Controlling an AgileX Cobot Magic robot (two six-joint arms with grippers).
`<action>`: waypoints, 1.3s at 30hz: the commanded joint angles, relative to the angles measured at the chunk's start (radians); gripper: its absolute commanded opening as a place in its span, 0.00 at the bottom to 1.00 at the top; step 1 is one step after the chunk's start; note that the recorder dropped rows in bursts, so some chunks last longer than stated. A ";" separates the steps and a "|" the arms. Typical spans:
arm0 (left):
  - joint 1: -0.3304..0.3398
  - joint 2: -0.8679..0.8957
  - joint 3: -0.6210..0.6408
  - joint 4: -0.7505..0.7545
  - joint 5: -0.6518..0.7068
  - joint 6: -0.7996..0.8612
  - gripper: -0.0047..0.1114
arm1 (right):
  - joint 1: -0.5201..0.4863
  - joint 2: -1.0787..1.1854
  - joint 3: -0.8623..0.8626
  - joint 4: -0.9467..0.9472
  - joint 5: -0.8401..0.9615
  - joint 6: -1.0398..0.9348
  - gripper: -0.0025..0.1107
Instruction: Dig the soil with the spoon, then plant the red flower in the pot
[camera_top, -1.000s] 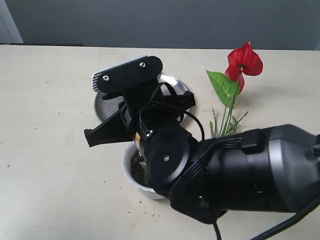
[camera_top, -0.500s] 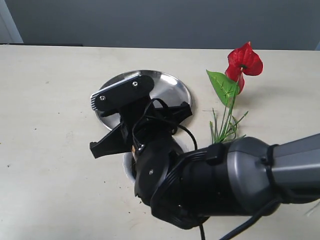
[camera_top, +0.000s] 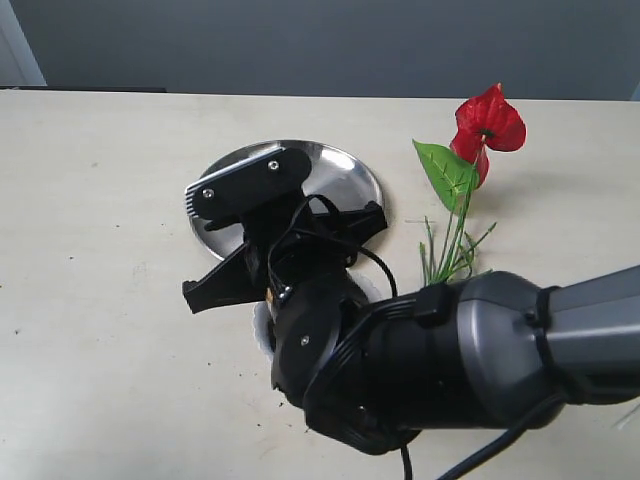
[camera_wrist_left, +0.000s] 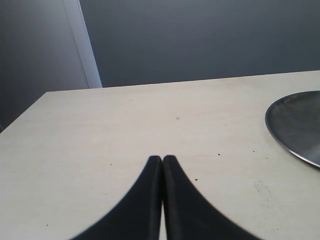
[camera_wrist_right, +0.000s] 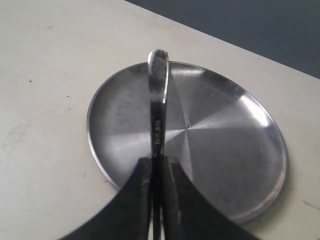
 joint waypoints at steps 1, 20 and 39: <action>-0.007 -0.005 -0.004 -0.008 -0.004 -0.002 0.04 | -0.002 -0.021 -0.001 -0.004 -0.015 0.035 0.02; -0.007 -0.005 -0.004 -0.008 -0.004 -0.002 0.04 | 0.000 -0.044 -0.001 -0.004 0.080 0.035 0.02; -0.007 -0.005 -0.004 -0.008 -0.004 -0.002 0.04 | -0.002 -0.048 0.022 -0.004 -0.065 -0.021 0.02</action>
